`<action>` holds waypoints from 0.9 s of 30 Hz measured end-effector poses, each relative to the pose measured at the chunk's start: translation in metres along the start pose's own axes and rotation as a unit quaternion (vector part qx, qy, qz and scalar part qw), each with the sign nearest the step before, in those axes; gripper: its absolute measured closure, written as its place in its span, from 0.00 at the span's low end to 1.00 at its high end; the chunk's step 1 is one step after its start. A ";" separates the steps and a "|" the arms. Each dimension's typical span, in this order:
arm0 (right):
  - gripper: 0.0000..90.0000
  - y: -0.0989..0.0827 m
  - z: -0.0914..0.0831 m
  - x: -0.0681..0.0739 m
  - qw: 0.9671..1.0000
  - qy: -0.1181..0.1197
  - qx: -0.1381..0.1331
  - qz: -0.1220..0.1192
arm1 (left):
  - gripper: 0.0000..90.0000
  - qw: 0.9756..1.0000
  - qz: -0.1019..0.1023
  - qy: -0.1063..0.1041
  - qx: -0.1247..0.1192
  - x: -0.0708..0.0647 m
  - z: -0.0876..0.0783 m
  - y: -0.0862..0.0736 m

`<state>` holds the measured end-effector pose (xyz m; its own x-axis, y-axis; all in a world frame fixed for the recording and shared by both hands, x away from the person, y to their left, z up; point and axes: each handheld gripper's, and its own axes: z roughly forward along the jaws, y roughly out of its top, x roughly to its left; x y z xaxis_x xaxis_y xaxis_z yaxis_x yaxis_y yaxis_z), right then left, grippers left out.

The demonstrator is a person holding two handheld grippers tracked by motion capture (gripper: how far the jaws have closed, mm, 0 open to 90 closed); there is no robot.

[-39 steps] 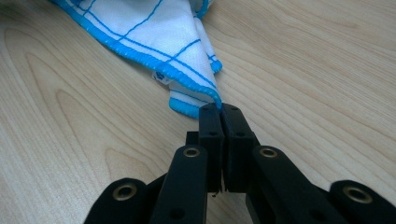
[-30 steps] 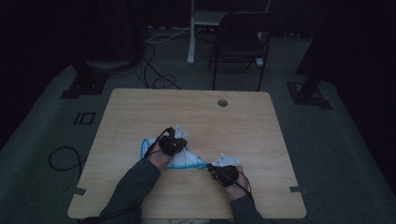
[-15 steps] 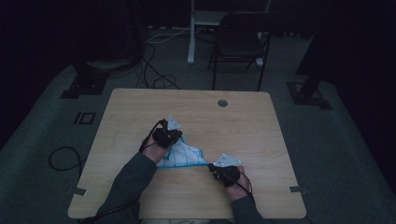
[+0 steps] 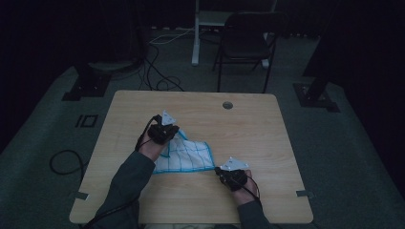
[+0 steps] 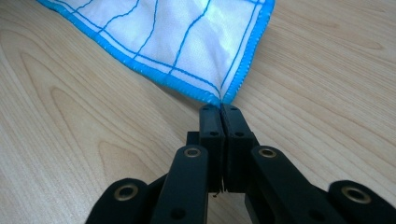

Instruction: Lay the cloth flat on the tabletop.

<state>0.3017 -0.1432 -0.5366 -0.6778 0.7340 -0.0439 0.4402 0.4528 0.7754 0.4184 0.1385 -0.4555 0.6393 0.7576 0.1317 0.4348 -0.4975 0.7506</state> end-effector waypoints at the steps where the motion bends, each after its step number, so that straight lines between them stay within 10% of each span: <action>1: 0.99 0.000 0.000 0.000 1.000 0.000 0.000 0.000 | 0.98 1.000 -0.002 0.001 -0.001 0.001 0.000 0.000; 27: 0.99 -0.005 -0.013 -0.015 0.999 -0.024 -0.001 0.023 | 0.98 0.999 -0.037 0.033 -0.003 0.035 -0.015 -0.007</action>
<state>0.3021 -0.1633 -0.5318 -0.6281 0.7772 -0.0374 0.4688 0.4164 0.7790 0.4283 0.1746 -0.4462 0.5625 0.8184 0.1178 0.4753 -0.4366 0.7639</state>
